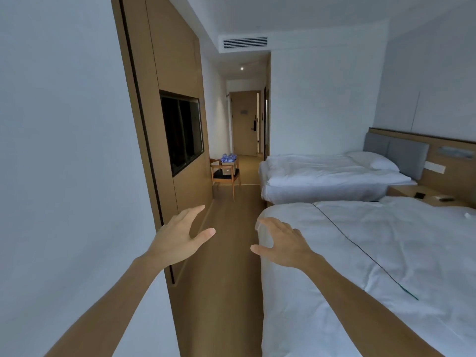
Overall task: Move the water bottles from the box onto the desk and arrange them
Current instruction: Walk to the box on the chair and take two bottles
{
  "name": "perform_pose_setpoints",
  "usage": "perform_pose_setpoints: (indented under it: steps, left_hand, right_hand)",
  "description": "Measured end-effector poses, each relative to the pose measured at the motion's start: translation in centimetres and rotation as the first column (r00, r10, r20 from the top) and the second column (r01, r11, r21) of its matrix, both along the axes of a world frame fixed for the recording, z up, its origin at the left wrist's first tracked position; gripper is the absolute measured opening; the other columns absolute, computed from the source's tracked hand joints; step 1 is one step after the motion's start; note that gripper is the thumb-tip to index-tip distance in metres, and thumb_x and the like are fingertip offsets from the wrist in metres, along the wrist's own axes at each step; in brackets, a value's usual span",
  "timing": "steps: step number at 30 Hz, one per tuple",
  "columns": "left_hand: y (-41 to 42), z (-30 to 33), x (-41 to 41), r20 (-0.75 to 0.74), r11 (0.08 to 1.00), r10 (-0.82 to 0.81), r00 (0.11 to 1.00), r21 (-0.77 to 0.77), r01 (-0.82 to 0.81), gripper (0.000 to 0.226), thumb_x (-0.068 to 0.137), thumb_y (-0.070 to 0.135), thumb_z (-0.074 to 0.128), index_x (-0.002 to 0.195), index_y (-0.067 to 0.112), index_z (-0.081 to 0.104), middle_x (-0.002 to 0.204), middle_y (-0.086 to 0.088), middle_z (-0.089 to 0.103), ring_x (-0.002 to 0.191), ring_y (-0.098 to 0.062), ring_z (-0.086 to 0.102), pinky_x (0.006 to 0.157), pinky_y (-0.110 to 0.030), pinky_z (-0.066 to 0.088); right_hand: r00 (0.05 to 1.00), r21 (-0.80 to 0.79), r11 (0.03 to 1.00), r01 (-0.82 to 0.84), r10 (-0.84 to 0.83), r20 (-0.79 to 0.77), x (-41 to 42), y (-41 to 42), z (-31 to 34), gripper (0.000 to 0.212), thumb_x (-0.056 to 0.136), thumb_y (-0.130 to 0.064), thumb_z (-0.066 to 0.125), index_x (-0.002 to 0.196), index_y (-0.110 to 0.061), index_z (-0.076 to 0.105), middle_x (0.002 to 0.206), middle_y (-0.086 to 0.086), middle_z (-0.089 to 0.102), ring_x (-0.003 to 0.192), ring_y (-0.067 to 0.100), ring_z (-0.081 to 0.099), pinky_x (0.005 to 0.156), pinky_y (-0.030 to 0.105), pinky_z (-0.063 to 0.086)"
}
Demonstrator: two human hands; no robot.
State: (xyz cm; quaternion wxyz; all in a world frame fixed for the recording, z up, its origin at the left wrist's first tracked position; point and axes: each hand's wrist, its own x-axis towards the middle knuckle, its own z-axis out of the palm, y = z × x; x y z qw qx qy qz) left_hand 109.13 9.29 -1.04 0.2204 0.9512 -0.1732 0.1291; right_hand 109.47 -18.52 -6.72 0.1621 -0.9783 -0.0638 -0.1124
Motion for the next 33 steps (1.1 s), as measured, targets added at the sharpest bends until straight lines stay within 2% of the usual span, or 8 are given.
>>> perform_pose_setpoints:
  steps: [6,12,23,27,33]
  left_hand:
    - [0.7,-1.4,10.7,-0.022,1.000,-0.027,0.999,-0.010,0.027,0.075,0.085,0.072,0.042,0.150,0.041,0.021,0.158,0.015,0.026,0.145,-0.014,0.027,0.113,-0.054,0.032]
    - [0.5,-3.1,23.1,-0.029,0.999,-0.036,0.999,-0.013,0.036,0.076,0.085,0.075,0.040,0.150,0.042,0.020,0.157,0.017,0.027,0.143,-0.012,0.029,0.111,-0.050,0.034]
    - [-1.6,-2.3,43.9,-0.086,1.000,-0.005,0.996,-0.025,0.003,0.075,0.085,0.075,0.042,0.149,0.048,0.016,0.156,0.023,0.022,0.143,-0.009,0.028,0.110,-0.049,0.034]
    - [-1.6,-3.4,51.7,-0.127,0.997,-0.009,0.992,-0.076,-0.001,0.076,0.086,0.072,0.045,0.150,0.045,0.017,0.158,0.019,0.021,0.145,-0.010,0.024,0.113,-0.054,0.031]
    - [-2.0,-6.0,65.7,-0.127,0.993,-0.025,0.992,-0.116,0.010,0.078,0.084,0.072,0.050,0.150,0.045,0.018,0.158,0.017,0.022,0.147,-0.013,0.018,0.114,-0.048,0.025]
  right_hand:
    - [0.999,0.015,0.999,0.030,-0.030,-0.016,10.2,0.0,-1.0,0.080,0.080,-0.073,0.048,0.146,-0.039,0.021,0.158,-0.009,0.024,0.142,0.022,0.029,0.112,0.052,0.029]
    - [1.000,0.043,0.999,0.011,-0.010,-0.015,22.8,-0.7,-2.5,0.084,0.079,-0.075,0.049,0.149,-0.042,0.017,0.160,-0.010,0.019,0.145,0.021,0.024,0.112,0.051,0.025]
    - [0.999,0.073,0.997,-0.028,0.031,-0.044,45.9,-2.1,-2.0,0.087,0.075,-0.079,0.047,0.147,-0.046,0.011,0.160,-0.013,0.015,0.146,0.021,0.019,0.113,0.052,0.024]
    - [0.998,0.054,0.998,-0.024,0.027,-0.057,53.0,-2.7,-3.0,0.086,0.076,-0.079,0.046,0.147,-0.048,0.010,0.160,-0.014,0.014,0.146,0.021,0.019,0.114,0.051,0.023]
    - [0.997,0.045,0.999,0.018,-0.015,-0.074,65.0,-3.4,-4.4,0.086,0.079,-0.077,0.050,0.149,-0.045,0.011,0.160,-0.013,0.014,0.147,0.021,0.018,0.115,0.053,0.020]
